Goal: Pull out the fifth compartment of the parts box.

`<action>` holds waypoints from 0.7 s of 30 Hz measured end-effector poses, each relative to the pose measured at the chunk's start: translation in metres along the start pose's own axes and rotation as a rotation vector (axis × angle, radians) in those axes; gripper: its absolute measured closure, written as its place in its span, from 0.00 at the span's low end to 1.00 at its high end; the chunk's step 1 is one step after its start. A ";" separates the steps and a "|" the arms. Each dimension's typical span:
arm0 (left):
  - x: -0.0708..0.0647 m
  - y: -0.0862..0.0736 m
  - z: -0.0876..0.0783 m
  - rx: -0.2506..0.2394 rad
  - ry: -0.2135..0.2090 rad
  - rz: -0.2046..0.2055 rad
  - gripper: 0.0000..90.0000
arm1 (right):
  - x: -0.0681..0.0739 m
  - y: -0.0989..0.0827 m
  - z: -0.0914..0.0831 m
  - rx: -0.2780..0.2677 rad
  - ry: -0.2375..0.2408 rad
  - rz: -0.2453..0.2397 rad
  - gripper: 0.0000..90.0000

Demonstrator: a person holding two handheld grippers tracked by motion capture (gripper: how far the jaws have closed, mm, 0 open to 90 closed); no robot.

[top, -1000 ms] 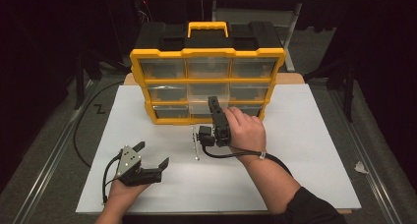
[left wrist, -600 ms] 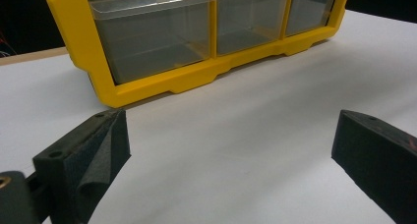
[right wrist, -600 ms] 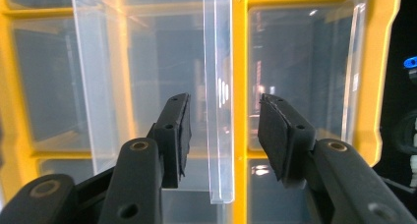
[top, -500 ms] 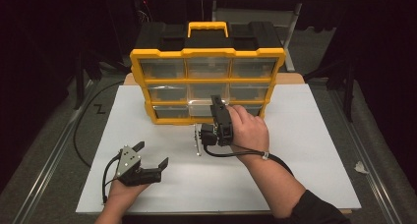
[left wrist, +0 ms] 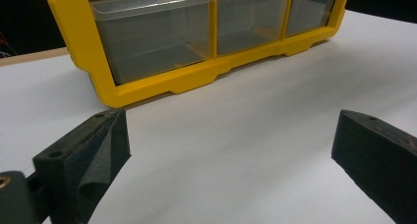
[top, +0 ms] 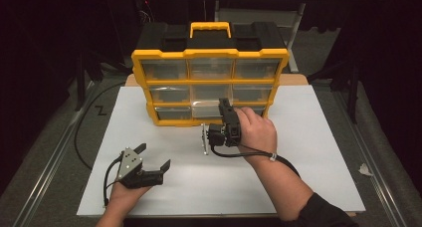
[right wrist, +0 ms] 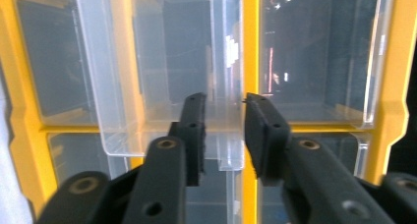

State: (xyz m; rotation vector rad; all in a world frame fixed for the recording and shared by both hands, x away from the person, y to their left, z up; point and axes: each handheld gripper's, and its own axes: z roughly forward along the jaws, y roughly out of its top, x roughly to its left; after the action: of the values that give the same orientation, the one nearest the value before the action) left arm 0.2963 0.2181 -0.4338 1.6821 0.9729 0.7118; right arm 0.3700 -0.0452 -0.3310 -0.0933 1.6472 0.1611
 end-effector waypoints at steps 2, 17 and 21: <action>0.000 0.000 0.000 0.007 -0.001 0.004 0.02 | 0.001 0.000 0.000 0.002 -0.007 -0.005 0.87; -0.001 0.000 0.000 0.009 -0.003 0.007 0.02 | 0.007 0.001 -0.028 -0.023 -0.015 0.000 0.87; -0.001 0.000 -0.001 0.010 -0.002 0.006 0.02 | 0.008 0.002 -0.031 -0.027 -0.016 0.000 0.87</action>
State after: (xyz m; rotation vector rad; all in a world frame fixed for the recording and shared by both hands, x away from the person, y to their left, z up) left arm 0.2950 0.2174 -0.4338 1.6948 0.9710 0.7103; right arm 0.3385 -0.0483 -0.3361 -0.1121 1.6295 0.1842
